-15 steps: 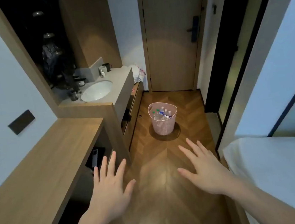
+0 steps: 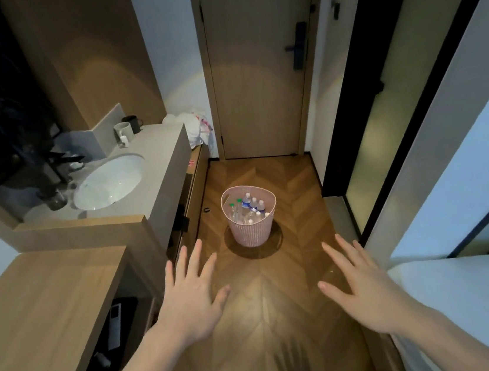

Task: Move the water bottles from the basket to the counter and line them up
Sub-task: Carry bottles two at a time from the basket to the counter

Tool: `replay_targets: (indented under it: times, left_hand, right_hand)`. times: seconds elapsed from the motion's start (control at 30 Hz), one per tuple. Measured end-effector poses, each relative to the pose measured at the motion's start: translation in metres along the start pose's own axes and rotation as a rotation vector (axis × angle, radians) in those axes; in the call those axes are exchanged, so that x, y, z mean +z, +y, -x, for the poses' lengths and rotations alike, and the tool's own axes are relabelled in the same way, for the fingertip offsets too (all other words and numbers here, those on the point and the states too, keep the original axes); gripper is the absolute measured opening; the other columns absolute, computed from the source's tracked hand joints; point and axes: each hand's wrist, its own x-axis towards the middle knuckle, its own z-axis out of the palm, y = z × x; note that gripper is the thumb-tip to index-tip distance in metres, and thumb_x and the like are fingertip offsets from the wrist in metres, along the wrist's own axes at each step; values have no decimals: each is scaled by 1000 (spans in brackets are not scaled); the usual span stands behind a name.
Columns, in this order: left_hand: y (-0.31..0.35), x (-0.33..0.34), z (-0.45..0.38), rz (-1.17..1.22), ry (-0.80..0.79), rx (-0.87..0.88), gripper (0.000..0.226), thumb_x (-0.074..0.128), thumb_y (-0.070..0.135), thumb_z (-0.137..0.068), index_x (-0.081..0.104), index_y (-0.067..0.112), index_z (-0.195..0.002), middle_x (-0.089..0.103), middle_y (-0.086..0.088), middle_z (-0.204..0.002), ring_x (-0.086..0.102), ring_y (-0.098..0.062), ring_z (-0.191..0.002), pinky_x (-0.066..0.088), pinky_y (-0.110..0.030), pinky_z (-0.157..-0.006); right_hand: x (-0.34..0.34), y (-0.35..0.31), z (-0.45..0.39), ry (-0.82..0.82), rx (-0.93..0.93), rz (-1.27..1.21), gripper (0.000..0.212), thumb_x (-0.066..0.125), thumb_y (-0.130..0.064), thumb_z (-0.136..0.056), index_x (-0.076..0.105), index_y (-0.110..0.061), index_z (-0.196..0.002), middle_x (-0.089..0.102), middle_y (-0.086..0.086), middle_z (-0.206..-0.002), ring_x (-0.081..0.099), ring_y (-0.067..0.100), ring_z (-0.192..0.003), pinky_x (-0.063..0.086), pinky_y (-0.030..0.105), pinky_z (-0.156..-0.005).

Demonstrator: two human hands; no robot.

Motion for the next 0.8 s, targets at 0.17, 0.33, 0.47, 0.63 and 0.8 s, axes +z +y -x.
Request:
replay_targets:
  times: [0.17, 0.33, 0.47, 0.63, 0.8]
  left_hand:
    - [16, 3, -114, -12, -33, 67, 76, 25, 70, -100, 7, 37, -166, -26, 3, -171, -24, -27, -157, -12, -55, -128]
    - [29, 18, -229, 8, -71, 16, 79, 28, 73, -97, 9, 39, -165, -27, 7, -168, -26, -26, -155, -19, -52, -123]
    - [40, 18, -303, 22, -161, -69, 77, 27, 71, -100, 4, 38, -166, -26, 4, -170, -26, -27, -156, -11, -57, -127]
    - [47, 16, -373, 76, -187, -159, 76, 28, 69, -102, 3, 38, -166, -24, 4, -172, -25, -27, -157, -10, -56, -128]
    - [25, 26, -434, 150, -232, -263, 77, 30, 70, -101, 5, 38, -166, -24, 5, -172, -24, -25, -158, -14, -53, -127]
  right_hand:
    - [-17, 33, -89, -36, 62, -57, 81, 30, -79, -98, -7, -50, -163, -23, -18, -171, -17, 19, -161, 2, 48, -130]
    - [-29, 61, -202, -111, 27, -49, 84, 28, -81, -96, -9, -48, -164, -24, -15, -172, -17, 21, -161, 3, 51, -132]
    - [-55, 78, -292, -207, -23, -36, 83, 29, -77, -99, -8, -45, -165, -26, -14, -171, -21, 22, -160, -2, 51, -131]
    - [-75, 93, -401, -246, -106, 11, 79, 32, -74, -101, -3, -45, -166, -21, -13, -173, -17, 22, -161, -2, 50, -129]
    - [-89, 81, -494, -275, -171, 16, 77, 38, -69, -103, 3, -44, -166, -12, -14, -175, -13, 19, -162, -1, 48, -130]
